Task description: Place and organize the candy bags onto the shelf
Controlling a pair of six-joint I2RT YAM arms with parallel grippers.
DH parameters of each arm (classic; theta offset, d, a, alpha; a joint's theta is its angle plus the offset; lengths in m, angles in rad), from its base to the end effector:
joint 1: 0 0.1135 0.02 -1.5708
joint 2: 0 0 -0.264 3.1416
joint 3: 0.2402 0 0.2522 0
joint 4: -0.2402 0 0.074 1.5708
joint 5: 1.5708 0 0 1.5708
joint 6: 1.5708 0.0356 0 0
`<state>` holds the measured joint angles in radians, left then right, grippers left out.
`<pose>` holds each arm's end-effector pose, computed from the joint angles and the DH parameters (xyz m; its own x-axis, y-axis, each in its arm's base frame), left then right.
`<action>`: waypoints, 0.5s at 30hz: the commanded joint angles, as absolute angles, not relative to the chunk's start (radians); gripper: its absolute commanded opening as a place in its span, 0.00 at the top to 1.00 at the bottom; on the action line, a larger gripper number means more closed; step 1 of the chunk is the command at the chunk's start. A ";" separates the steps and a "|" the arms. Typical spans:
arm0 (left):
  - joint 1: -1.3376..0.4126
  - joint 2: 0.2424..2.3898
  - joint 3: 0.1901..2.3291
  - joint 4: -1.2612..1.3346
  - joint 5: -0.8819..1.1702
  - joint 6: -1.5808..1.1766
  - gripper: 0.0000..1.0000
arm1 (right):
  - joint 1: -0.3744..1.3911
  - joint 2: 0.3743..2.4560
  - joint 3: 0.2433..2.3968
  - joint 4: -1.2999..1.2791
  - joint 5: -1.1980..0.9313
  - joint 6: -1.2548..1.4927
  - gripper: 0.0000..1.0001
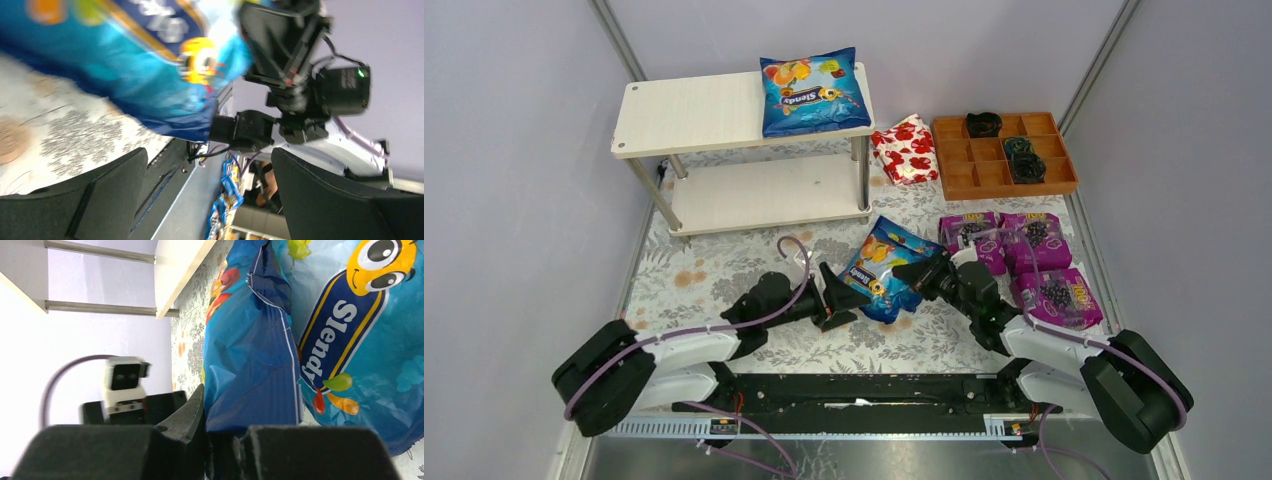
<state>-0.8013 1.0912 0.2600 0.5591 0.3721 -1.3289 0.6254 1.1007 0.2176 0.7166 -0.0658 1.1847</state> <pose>0.1374 -0.1604 0.1784 -0.9310 -0.3388 -0.1359 0.0371 0.2824 -0.9586 0.1691 0.1250 0.1795 -0.6404 0.6777 -0.3613 -0.1153 0.3802 0.9177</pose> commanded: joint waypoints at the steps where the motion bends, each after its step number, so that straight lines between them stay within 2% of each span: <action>1: -0.814 1.201 0.136 0.852 0.224 -1.601 0.01 | 0.611 1.054 0.216 0.888 0.023 1.264 1.00; 7: -0.817 1.442 0.130 1.065 0.156 -1.802 0.01 | 0.611 1.041 0.211 0.908 0.019 1.295 1.00; 15: -0.825 1.836 0.151 1.557 0.093 -1.965 0.01 | 0.581 0.994 0.194 0.879 0.027 1.303 1.00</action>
<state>-0.8185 1.6978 0.1364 1.2915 0.1341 -1.8412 0.6182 1.0683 0.1890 0.7525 -0.0349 1.2682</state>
